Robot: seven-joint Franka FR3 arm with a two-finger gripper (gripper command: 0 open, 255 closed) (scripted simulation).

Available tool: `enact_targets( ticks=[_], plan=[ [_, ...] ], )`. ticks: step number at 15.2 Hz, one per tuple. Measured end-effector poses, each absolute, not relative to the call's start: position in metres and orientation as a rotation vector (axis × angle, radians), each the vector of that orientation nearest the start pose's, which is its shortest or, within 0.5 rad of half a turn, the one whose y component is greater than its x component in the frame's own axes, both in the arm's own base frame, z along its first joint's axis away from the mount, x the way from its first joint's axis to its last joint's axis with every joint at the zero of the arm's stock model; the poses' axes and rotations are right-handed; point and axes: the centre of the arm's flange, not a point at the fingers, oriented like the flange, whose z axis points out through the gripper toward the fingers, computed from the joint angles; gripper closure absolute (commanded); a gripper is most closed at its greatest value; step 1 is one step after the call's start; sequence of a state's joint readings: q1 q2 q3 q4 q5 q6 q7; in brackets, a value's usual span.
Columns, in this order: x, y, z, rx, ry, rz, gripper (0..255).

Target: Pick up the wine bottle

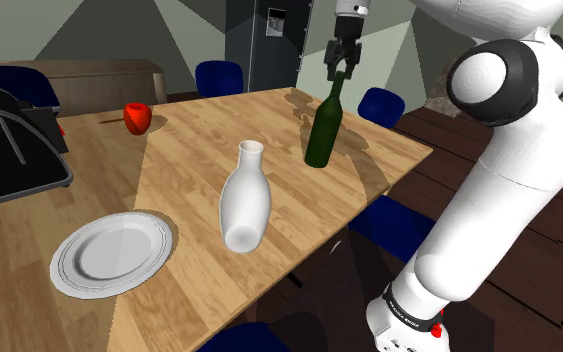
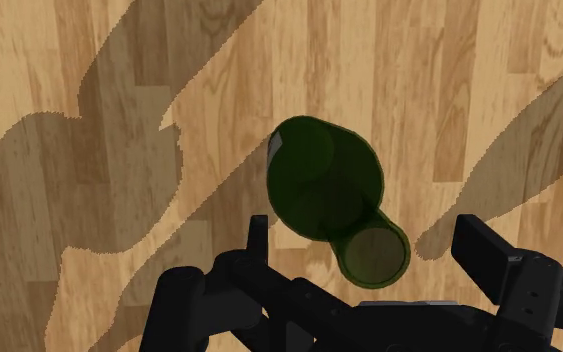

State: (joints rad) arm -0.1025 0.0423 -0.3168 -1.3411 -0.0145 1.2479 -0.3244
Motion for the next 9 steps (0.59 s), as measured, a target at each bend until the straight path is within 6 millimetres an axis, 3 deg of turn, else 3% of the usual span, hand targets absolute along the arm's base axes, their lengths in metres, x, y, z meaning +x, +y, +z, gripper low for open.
enact_targets(
  ticks=[1, 9],
  plan=[
    [0.4853, -0.2130, 0.6799, -3.108, 0.154, 0.209, 255],
    [0.4852, -0.2133, 0.6794, -3.109, 0.154, 0.206, 255]
  ],
)
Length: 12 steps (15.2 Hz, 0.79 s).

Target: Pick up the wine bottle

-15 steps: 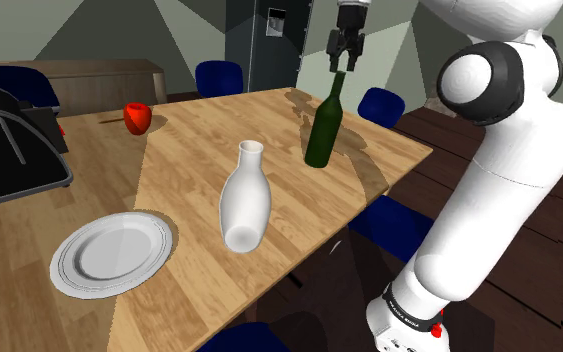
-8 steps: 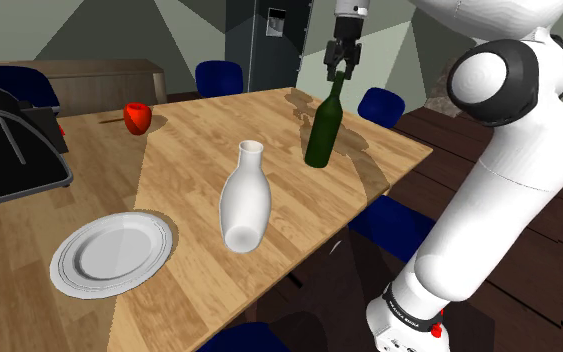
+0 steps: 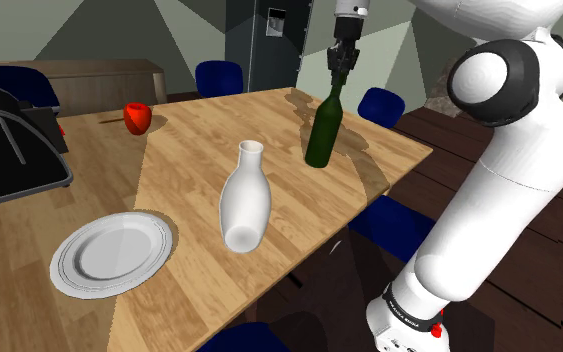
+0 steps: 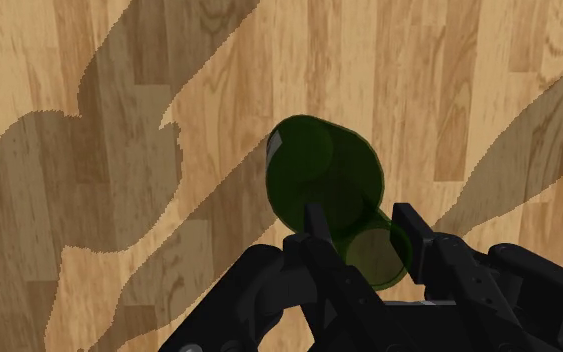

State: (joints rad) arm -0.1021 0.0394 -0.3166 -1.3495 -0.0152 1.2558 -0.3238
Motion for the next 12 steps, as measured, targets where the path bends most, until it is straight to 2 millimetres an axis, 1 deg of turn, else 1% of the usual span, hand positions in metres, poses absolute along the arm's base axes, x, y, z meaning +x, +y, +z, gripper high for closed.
enact_targets(
  ticks=[2, 4, 12],
  plan=[
    [0.485, -0.213, 0.679, -3.109, 0.155, 0.206, 255],
    [0.485, -0.213, 0.685, -3.108, 0.154, 0.208, 255],
    [0.485, -0.213, 0.726, -3.108, 0.154, 0.208, 255]
  ],
)
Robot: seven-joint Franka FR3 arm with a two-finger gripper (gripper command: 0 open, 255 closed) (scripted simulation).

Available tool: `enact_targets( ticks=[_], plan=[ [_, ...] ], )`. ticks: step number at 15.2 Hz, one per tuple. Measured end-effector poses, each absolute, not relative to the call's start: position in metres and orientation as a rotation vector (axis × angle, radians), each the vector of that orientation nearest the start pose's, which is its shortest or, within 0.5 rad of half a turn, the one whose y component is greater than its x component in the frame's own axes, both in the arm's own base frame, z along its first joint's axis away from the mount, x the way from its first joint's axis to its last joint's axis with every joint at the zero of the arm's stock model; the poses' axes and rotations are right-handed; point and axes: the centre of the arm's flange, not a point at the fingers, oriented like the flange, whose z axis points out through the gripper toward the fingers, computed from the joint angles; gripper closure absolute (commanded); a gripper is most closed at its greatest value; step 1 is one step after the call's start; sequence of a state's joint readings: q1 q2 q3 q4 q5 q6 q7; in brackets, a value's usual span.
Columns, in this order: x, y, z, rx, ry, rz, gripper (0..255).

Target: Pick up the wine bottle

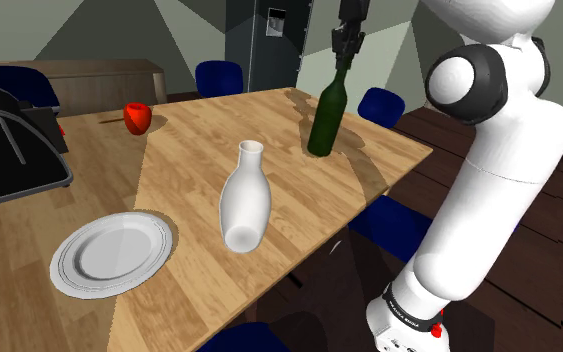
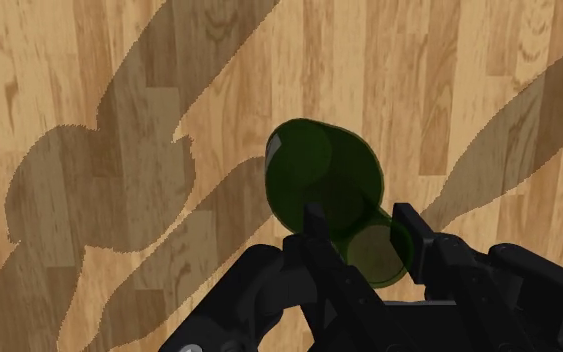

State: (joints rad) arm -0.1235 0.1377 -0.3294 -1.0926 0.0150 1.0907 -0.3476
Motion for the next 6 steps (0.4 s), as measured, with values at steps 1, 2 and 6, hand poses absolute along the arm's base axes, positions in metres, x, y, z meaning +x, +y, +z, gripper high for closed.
enact_targets(
  ticks=[1, 2, 6],
  plan=[
    [0.485, -0.212, 0.731, -3.108, 0.155, 0.208, 255],
    [0.485, -0.213, 0.736, -3.108, 0.155, 0.208, 255],
    [0.485, -0.213, 0.756, -3.108, 0.155, 0.208, 255]
  ],
)
